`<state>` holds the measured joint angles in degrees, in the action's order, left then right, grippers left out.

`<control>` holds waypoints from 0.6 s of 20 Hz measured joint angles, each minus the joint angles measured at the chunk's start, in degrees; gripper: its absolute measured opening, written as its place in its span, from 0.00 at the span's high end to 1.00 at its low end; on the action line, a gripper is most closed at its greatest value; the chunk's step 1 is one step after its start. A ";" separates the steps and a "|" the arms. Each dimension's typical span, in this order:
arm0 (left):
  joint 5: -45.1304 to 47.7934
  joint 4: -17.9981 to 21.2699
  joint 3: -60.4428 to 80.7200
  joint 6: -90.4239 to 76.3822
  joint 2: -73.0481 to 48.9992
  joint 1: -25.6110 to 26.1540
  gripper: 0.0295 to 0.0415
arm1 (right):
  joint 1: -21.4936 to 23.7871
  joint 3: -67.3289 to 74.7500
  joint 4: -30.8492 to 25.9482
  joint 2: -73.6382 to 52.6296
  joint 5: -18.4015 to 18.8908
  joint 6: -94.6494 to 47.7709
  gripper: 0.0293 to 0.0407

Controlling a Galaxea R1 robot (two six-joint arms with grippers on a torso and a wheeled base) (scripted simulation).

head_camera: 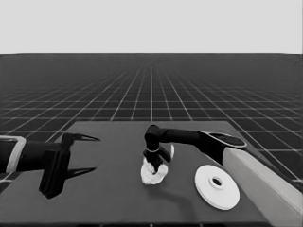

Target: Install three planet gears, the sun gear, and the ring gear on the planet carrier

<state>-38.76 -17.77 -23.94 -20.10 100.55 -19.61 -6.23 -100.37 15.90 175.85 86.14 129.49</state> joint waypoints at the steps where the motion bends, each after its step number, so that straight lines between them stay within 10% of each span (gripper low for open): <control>1: 0.00 0.00 0.00 0.00 0.00 0.00 0.25 | 0.00 0.00 0.00 0.00 0.00 0.60 0.86; 10: 0.00 0.00 0.00 0.00 0.00 0.00 0.25 | 0.00 0.00 0.00 0.00 0.00 6.00 0.86; 12: 0.00 0.00 0.00 0.00 0.00 0.00 0.25 | 0.01 0.00 0.00 0.00 0.00 6.57 0.33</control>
<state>-38.76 -17.77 -23.94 -20.10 100.55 -19.61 -6.23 -100.38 15.90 175.85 86.13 136.06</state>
